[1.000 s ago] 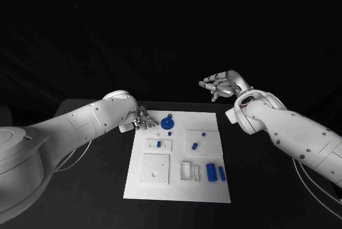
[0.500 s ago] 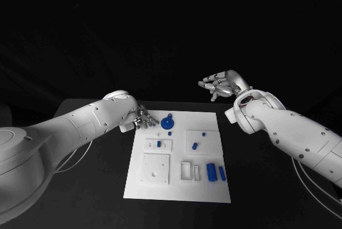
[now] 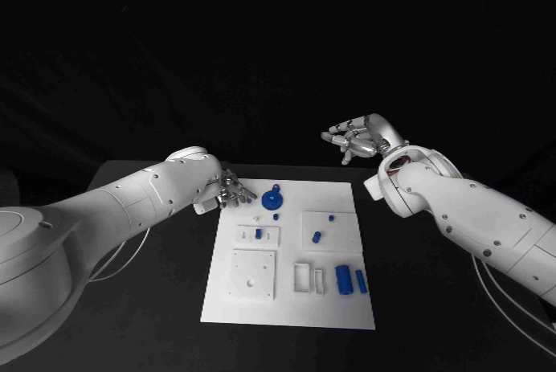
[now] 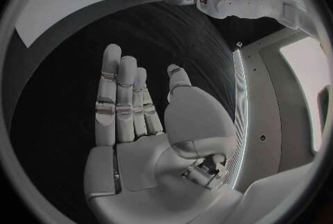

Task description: Assemble the parts on the task board

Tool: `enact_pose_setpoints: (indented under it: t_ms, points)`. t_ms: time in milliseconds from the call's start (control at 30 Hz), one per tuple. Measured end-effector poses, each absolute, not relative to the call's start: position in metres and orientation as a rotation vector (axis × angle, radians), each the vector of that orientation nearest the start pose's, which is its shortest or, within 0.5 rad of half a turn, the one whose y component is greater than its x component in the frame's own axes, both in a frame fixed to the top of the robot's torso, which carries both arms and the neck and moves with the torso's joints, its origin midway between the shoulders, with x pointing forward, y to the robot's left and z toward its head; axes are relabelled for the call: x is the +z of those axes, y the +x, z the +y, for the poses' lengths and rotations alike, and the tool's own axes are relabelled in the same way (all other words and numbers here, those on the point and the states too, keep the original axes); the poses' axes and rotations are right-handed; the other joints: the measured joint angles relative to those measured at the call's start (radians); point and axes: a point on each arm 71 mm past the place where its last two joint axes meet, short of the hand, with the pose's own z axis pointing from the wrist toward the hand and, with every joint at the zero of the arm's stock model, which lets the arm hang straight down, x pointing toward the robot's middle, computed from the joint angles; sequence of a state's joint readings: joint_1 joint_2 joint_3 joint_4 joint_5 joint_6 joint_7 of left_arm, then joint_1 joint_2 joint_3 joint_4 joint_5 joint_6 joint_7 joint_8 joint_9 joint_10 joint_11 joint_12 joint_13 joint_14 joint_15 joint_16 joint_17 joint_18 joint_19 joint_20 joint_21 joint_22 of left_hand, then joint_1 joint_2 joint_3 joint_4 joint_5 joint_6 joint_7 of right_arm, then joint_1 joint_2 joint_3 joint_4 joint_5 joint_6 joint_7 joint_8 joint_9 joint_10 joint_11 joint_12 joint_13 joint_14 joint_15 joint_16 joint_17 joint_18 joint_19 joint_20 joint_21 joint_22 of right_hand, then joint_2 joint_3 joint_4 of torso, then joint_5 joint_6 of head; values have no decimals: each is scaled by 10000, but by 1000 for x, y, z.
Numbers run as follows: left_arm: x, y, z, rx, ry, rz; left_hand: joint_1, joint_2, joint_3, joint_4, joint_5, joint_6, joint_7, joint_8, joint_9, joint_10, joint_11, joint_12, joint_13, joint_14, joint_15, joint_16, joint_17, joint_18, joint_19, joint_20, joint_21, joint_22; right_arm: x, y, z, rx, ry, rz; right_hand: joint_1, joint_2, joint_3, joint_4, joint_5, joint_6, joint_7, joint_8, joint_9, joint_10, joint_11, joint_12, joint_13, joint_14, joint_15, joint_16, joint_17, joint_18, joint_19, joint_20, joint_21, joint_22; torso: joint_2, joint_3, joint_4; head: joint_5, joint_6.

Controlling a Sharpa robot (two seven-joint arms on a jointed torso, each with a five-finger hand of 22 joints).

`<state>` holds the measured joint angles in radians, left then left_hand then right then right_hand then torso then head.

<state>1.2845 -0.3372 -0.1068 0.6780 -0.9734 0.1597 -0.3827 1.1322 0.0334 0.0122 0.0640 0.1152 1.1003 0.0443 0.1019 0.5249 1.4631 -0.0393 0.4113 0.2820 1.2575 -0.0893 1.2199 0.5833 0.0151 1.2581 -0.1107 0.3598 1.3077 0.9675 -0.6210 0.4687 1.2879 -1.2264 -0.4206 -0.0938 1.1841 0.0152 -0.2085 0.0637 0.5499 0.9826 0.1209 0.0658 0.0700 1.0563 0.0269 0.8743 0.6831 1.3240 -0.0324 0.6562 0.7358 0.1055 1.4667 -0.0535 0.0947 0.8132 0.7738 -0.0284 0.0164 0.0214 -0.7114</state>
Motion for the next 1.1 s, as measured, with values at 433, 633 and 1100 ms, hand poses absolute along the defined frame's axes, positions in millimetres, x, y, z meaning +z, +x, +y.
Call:
enact_pose_setpoints:
  t_ms: [433, 633, 1100]
  points:
    - [-227, 605, 201, -3037, -4390, 22135, 906, 551, 162, -563, 297, -23, -18, 57, 57, 0, 0, 0, -25, -35, -35, 41, 0, 0, 0, 0, 0, -1, -146, 547, -202, 8673, 4946, 13877, 84, 84, 64, -171, 0, 1, -1, 0, 0, 0, 0, 0, 1, 0, 0, 0, 0, 1, 0, 0, 56, -8, 2, -9, 13, -8, -12]
    - [-227, 605, 202, -3147, -4502, 22119, 1317, 696, 258, -742, 681, -1, -67, 115, 97, 0, 0, -69, -80, -35, -35, 41, -1, 0, -38, -38, 0, -2, -147, 547, -202, 8669, 4956, 13879, 84, 84, 64, -171, 0, 2, -1, 0, 0, 0, 0, 0, 1, 0, 0, 0, 1, 0, 0, 0, 56, -8, 3, -12, 21, 7, -24]
    - [-228, 604, 205, -3474, -4854, 21965, 1568, 689, 838, -928, 2413, -359, -246, 1078, 550, 38, -38, -112, -31, 78, -147, 150, 140, 0, -74, -74, 221, -3, -148, 548, -203, 8634, 4986, 13903, 84, 84, 77, -239, 50, 10, -10, 0, 0, 1, 0, 0, 1, 0, -1, 0, 12, 0, 0, 0, 98, -18, 4, -12, 42, 74, -39]
